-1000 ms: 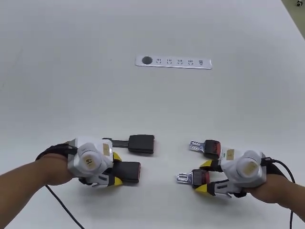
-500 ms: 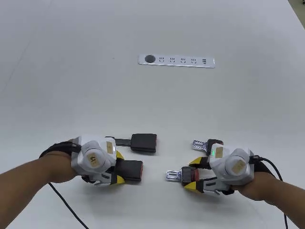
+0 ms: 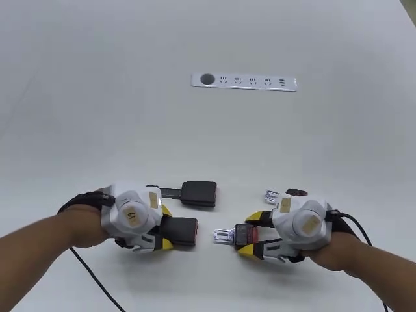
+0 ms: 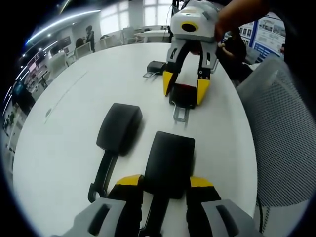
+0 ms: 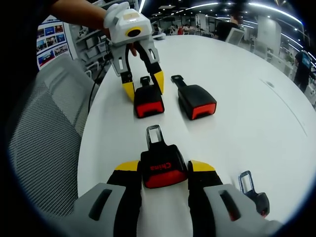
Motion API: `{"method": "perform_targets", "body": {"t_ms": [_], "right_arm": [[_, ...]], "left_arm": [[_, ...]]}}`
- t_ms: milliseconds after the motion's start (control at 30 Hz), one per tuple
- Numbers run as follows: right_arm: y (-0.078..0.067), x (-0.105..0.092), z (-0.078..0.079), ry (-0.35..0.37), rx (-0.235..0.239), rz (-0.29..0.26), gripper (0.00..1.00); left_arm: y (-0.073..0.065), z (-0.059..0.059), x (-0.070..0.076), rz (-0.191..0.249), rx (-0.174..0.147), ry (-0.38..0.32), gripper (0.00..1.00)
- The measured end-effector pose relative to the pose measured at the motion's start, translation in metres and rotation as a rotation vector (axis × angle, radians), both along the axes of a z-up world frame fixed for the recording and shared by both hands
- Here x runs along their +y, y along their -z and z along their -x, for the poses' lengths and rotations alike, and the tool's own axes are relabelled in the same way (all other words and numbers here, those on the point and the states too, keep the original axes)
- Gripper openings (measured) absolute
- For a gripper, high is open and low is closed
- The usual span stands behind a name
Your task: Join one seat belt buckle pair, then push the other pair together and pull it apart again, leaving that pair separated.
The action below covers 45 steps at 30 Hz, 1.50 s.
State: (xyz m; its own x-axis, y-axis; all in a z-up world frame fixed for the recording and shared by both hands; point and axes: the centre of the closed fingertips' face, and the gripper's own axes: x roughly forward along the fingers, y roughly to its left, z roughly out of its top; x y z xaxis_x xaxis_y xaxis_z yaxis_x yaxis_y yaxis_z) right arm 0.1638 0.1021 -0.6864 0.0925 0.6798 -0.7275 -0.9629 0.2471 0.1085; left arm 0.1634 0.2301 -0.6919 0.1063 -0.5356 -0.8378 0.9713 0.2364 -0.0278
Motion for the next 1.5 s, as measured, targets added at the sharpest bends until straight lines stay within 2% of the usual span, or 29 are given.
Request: {"method": "perform_targets", "body": {"t_ms": [367,533,567,867,1000,1333,1500], "right_arm": [[0.006,0.023,-0.003,-0.002,-0.002,-0.034,0.35],[0.005,0.034,-0.005,0.022,0.012,-0.059,0.35],[0.008,0.034,-0.005,0.006,-0.012,-0.049,0.35],[0.007,0.048,-0.002,0.005,-0.016,-0.061,0.36],[0.006,0.046,-0.001,0.018,-0.01,-0.068,0.36],[0.005,0.053,-0.001,0.024,-0.01,-0.057,0.35],[0.003,0.062,0.0,0.031,-0.009,-0.054,0.35]], "left_arm": [[0.0,0.001,0.0,-0.007,0.001,0.0,0.35],[0.001,0.0,0.0,-0.01,0.002,-0.001,0.35],[0.001,0.0,0.0,-0.01,0.001,0.001,0.35],[0.001,0.0,-0.001,-0.014,0.002,0.002,0.35],[0.0,0.0,-0.003,-0.012,-0.001,0.01,0.34],[0.001,-0.001,-0.003,-0.039,0.003,0.035,0.34],[-0.002,0.0,-0.005,-0.052,0.004,0.044,0.34]]}}
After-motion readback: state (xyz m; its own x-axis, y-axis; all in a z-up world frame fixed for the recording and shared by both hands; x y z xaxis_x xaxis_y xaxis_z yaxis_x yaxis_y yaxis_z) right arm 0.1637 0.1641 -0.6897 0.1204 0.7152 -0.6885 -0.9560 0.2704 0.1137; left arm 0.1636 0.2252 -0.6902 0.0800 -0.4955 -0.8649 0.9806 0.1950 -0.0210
